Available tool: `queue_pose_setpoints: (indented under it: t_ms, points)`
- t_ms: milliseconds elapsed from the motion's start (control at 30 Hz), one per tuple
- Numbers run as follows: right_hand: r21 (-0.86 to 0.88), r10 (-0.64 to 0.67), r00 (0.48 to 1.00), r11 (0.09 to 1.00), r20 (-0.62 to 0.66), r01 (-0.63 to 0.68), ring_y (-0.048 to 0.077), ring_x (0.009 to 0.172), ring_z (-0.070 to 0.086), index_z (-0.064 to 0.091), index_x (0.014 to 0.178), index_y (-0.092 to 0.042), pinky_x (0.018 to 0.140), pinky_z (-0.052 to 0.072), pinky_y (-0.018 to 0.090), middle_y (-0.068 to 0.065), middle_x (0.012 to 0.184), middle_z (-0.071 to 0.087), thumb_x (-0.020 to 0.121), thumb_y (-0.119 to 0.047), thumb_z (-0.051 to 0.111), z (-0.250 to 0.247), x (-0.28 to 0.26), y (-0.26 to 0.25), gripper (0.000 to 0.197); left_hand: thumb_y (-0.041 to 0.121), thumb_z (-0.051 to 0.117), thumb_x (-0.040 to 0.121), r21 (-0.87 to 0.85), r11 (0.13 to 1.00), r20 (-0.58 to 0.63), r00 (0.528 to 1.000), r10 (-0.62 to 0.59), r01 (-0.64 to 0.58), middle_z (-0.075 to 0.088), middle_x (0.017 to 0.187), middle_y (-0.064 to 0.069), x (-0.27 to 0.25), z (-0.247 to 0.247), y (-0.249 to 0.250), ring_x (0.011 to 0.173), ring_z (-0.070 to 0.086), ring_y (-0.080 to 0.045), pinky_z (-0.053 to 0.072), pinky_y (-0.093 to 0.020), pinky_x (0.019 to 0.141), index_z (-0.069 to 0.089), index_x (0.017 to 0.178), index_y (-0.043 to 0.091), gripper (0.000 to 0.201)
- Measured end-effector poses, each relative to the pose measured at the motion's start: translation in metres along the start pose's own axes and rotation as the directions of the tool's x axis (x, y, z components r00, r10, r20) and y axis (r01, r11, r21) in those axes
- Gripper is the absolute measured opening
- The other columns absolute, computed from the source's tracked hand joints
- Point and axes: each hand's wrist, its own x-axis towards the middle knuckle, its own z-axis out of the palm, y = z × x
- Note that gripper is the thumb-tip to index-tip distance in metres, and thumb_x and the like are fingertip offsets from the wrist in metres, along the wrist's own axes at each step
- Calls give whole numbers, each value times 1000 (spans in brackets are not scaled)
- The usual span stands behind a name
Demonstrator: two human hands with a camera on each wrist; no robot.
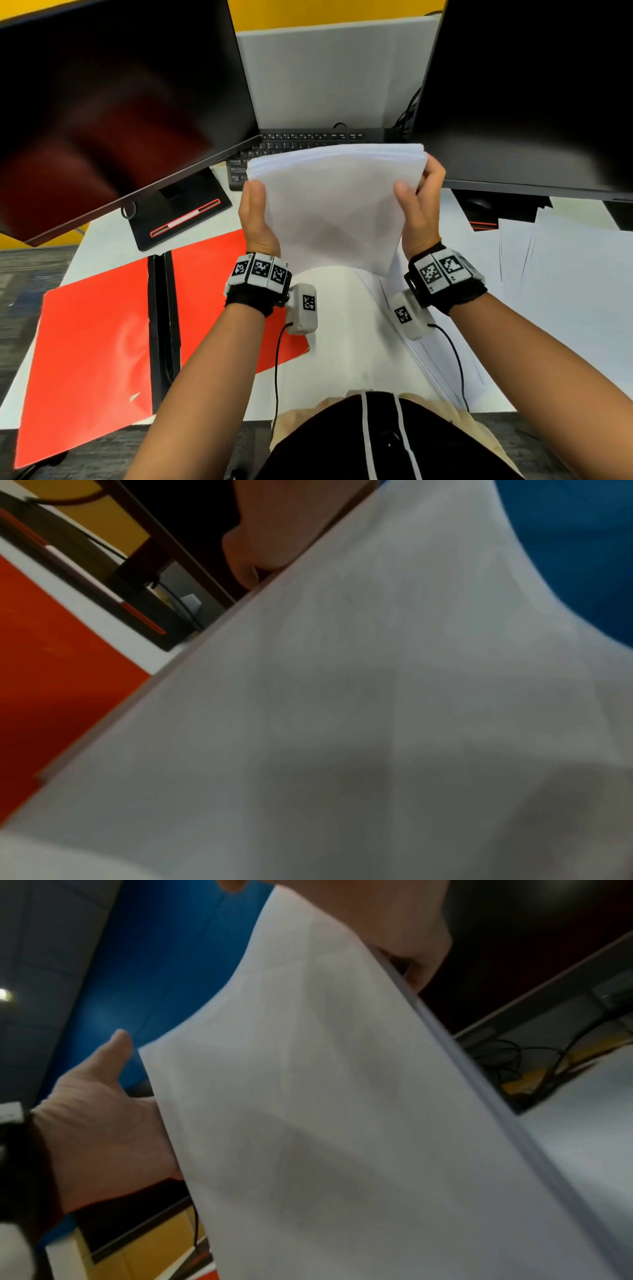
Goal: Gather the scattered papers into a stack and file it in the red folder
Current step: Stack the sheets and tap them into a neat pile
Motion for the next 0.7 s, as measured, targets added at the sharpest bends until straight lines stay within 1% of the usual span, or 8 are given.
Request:
queue_pose_setpoints:
  t_ms: [100,167,233,333,433,533,633,700]
  points:
    - [-32,125,990,992,71,-123,19,105,52,28,126,-9,90,47,38,4,117,50,62,-19,59,-7,-12,20,72,25,64,79,57,994,1,996,91,-91,70,111,5,-22,2,-8,104,67,-11,54,-33,92,59,121,21,42]
    - [-58,222,973,974,63,-219,18,102,52,27,127,-7,87,48,38,0,112,50,58,-7,56,-7,-19,31,74,8,59,72,122,986,-9,993,115,-113,68,103,-1,-26,-6,-21,90,68,-11,55,-25,78,57,122,10,51]
    - [-63,283,959,958,34,-280,18,100,52,27,127,-9,84,48,35,1,112,49,58,0,51,-8,-24,39,73,1,52,62,170,982,-45,995,93,-84,63,96,-5,-25,-13,-32,80,64,-11,53,-24,71,53,123,0,61]
    - [-77,341,940,937,11,-340,15,96,53,27,128,-11,77,49,29,1,111,49,58,1,47,-8,-28,46,73,2,45,55,196,980,-105,994,11,9,56,83,0,-24,-15,-42,70,57,-9,48,-23,61,52,115,3,61]
    - [-135,371,928,921,21,-365,8,93,53,27,128,-12,71,50,21,-4,108,49,61,2,46,-5,-29,49,71,-2,42,57,221,975,-81,997,-1,19,60,70,5,-25,-11,-45,55,59,3,48,-13,51,50,117,-1,60]
    - [-192,388,921,903,-26,-385,7,91,53,28,128,-5,77,48,20,-7,104,50,74,12,42,-4,-24,55,58,-4,49,68,270,962,-93,995,-22,46,62,81,4,-20,-9,-45,69,61,-3,50,-9,54,49,120,-2,52]
    - [-280,370,926,883,-72,-375,19,99,53,31,127,2,83,44,23,4,111,51,82,17,34,-5,-18,58,48,-7,50,75,384,924,-46,999,21,-2,62,100,-6,-11,-13,-45,85,60,-13,51,-9,61,48,128,-4,52]
    - [-323,352,933,876,-78,-358,20,102,52,32,128,2,86,43,25,6,113,51,83,16,33,-4,-16,57,46,-9,50,78,454,890,25,999,43,-50,61,105,-3,-6,-16,-41,88,61,-3,49,-8,67,47,129,1,52]
